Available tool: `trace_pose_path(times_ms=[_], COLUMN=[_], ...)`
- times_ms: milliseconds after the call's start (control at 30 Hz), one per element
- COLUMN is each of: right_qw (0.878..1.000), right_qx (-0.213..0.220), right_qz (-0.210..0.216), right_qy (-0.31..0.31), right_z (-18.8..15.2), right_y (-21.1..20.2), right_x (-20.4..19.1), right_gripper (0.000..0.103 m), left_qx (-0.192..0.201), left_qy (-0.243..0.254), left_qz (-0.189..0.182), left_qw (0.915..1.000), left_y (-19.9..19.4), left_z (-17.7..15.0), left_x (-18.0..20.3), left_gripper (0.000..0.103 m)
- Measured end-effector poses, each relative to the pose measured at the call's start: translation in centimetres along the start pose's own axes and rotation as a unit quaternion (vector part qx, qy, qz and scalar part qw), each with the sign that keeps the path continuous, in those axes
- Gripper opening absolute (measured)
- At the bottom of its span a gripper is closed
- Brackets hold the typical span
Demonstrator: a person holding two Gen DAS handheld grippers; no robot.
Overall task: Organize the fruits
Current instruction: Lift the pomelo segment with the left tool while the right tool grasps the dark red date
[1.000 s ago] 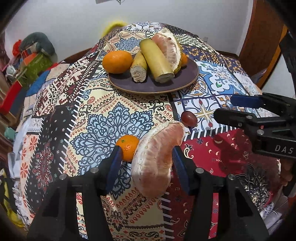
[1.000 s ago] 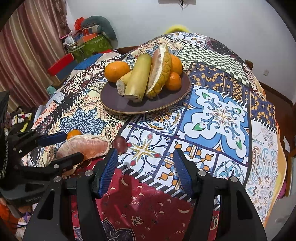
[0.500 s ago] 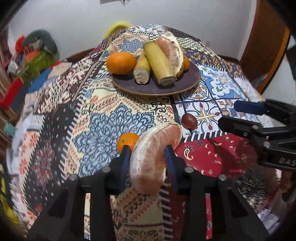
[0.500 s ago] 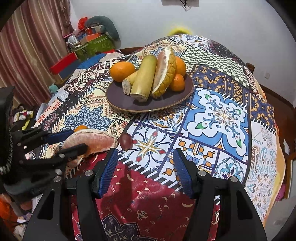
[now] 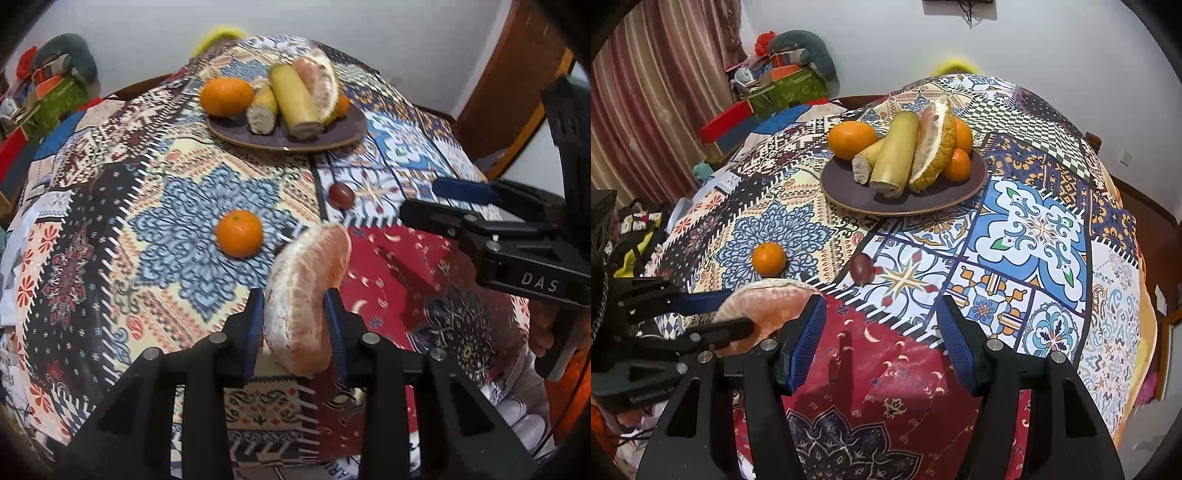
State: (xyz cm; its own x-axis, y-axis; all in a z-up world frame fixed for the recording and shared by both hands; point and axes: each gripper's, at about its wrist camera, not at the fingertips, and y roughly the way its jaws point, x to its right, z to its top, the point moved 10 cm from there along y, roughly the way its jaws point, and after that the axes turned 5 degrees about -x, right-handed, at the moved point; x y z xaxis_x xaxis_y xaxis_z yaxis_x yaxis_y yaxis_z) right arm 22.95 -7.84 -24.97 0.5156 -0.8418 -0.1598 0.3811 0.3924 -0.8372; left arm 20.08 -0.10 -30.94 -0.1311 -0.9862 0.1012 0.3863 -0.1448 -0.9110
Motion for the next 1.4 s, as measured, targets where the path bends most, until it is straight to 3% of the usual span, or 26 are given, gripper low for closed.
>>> trace_pose_path(times_ms=[267, 400, 600, 767, 833, 1067, 1333, 1400], right_qw=[1.000, 1.000, 1.000, 1.000, 1.000, 1.000, 0.999, 0.999], right_qx=[0.003, 0.000, -0.003, -0.007, -0.009, -0.013, -0.024, -0.029], right_qz=[-0.005, -0.007, -0.008, -0.007, -0.005, -0.003, -0.006, -0.003], right_qy=[0.001, 0.008, 0.012, 0.008, 0.006, -0.010, -0.022, -0.022], right_z=[-0.3, -0.5, -0.7, -0.6, -0.5, 0.0, 0.9, 1.1], right_y=[-0.5, -0.4, -0.1, 0.4, 0.6, 1.7, 3.8, 4.3], right_x=[0.3, 0.9, 1.3, 1.3, 1.0, 0.0, -0.4, -0.5], right_gripper=[0.058, 0.058, 0.058, 0.058, 0.058, 0.058, 0.058, 0.052], left_qx=[-0.026, -0.021, -0.001, 0.032, 0.050, 0.062, 0.092, 0.098], left_qy=[-0.001, 0.020, 0.014, 0.012, 0.006, -0.010, -0.027, -0.031], left_qz=[0.002, 0.030, 0.038, 0.038, 0.037, 0.025, 0.044, 0.049], left_qw=[0.9996, 0.9991, 0.9992, 0.9987, 0.9980, 0.9977, 0.9944, 0.9935], left_y=[1.8, 2.6, 2.3, 0.0, -1.4, -2.5, -4.4, -4.7], left_z=[0.4, 0.9, 1.8, 2.9, 3.6, 4.1, 4.5, 4.8], left_x=[0.3, 1.0, 0.6, -0.1, -0.6, -2.4, -5.0, -5.6], left_gripper=[0.045, 0.048, 0.040, 0.036, 0.026, 0.025, 0.025, 0.025])
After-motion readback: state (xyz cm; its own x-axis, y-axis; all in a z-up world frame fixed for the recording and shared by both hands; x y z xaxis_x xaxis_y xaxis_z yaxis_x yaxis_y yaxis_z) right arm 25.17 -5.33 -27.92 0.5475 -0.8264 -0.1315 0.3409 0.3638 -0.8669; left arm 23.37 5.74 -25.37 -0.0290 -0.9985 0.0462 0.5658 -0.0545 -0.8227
